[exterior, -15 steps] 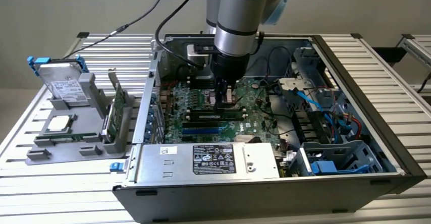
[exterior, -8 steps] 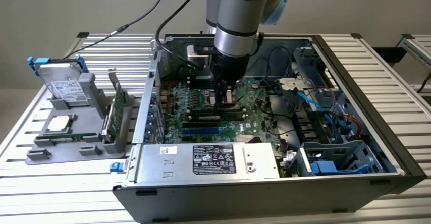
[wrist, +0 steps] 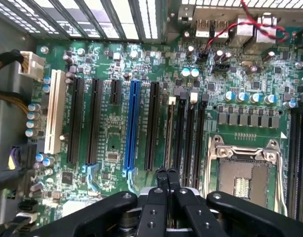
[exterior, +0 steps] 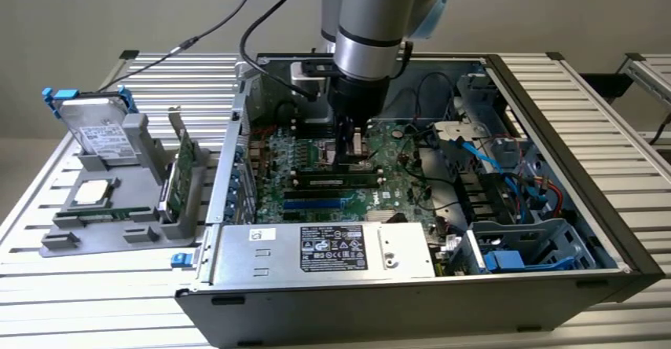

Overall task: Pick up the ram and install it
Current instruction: 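Press down the ram until it locks into place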

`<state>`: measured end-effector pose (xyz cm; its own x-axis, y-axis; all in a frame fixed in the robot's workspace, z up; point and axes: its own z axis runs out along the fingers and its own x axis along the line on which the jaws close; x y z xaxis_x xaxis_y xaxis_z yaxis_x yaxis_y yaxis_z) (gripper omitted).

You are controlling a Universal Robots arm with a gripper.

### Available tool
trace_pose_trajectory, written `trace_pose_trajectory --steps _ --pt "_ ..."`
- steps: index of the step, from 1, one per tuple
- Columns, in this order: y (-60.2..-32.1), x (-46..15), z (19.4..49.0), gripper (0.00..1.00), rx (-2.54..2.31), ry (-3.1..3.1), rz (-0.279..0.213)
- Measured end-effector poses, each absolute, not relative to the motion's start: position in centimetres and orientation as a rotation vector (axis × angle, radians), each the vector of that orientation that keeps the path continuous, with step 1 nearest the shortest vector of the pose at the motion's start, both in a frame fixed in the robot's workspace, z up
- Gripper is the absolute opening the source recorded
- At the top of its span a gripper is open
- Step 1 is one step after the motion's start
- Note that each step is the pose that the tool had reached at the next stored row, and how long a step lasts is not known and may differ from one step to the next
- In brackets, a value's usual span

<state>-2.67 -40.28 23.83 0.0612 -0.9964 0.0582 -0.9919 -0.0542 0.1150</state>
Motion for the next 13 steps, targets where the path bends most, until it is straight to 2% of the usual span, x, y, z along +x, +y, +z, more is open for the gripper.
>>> trace_pose_trajectory --steps 13 --pt "-40.35 -2.49 24.67 0.10 2.195 -2.071 -0.057"
